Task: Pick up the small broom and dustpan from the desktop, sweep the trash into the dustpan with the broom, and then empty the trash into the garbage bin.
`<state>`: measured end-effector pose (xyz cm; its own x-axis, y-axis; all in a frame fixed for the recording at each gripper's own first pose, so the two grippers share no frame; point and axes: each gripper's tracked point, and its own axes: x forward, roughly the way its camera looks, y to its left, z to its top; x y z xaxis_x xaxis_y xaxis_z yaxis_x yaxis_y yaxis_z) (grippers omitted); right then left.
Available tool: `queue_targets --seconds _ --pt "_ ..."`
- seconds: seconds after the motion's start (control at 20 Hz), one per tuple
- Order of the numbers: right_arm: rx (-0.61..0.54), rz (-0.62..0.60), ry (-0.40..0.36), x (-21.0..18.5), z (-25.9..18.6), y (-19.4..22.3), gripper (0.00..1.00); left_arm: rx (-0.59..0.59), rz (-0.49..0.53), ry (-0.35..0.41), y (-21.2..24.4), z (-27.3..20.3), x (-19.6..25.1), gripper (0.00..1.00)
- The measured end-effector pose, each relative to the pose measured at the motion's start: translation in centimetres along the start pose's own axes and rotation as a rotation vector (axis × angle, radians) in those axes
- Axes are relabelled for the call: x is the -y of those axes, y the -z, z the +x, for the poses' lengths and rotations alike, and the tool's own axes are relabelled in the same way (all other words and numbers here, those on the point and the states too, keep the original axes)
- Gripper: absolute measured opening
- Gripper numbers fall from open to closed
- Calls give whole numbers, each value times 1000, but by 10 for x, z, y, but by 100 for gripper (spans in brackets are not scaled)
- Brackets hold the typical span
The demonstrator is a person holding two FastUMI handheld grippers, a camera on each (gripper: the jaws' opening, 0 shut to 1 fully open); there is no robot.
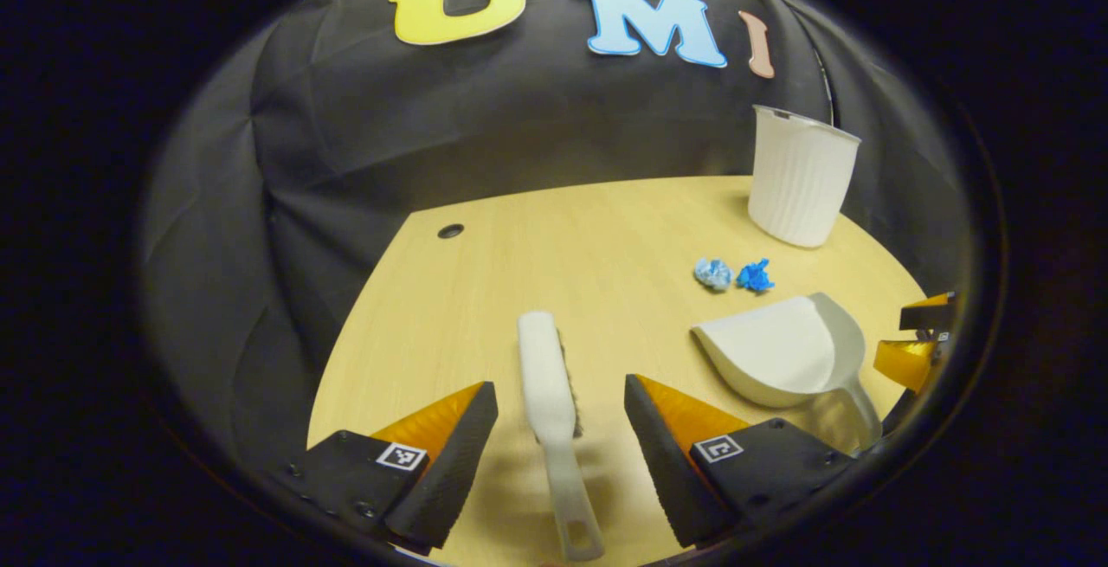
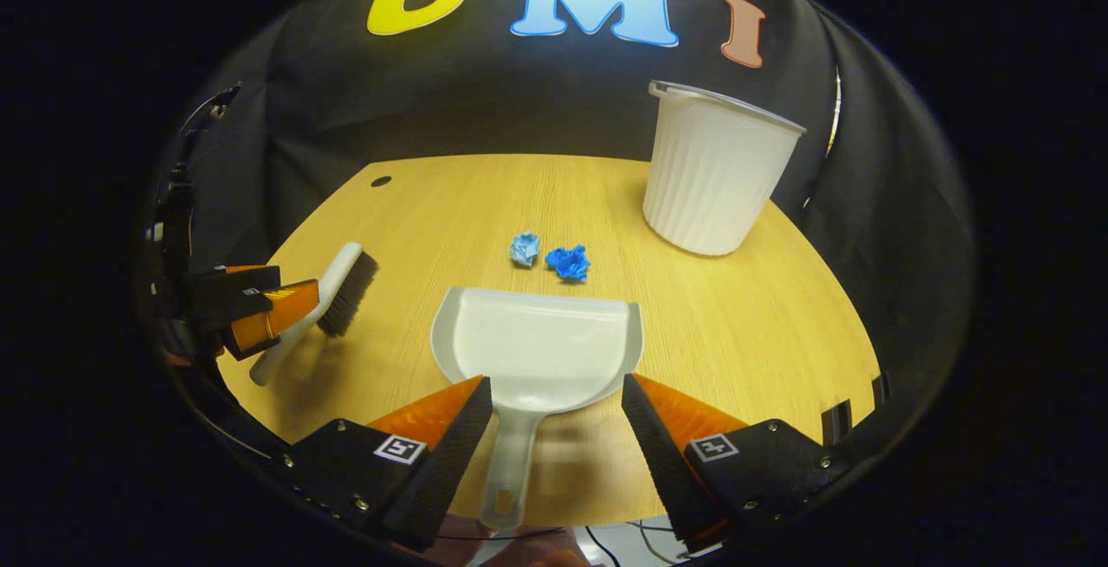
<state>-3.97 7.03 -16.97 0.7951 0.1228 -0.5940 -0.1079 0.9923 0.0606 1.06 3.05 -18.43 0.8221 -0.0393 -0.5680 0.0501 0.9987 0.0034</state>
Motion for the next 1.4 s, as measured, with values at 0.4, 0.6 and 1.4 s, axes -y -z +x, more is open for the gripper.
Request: queue_targets --seconds 0.4,0.6,1.4 --pt "-204 47 -8 -10 17 42 95 -175 5 41 38 24 5 100" --pt "-290 51 -32 -17 31 58 95 -237 -9 37 51 36 5 100" --pt "-375 18 -78 -32 60 66 41 -336 12 18 64 69 2 50"
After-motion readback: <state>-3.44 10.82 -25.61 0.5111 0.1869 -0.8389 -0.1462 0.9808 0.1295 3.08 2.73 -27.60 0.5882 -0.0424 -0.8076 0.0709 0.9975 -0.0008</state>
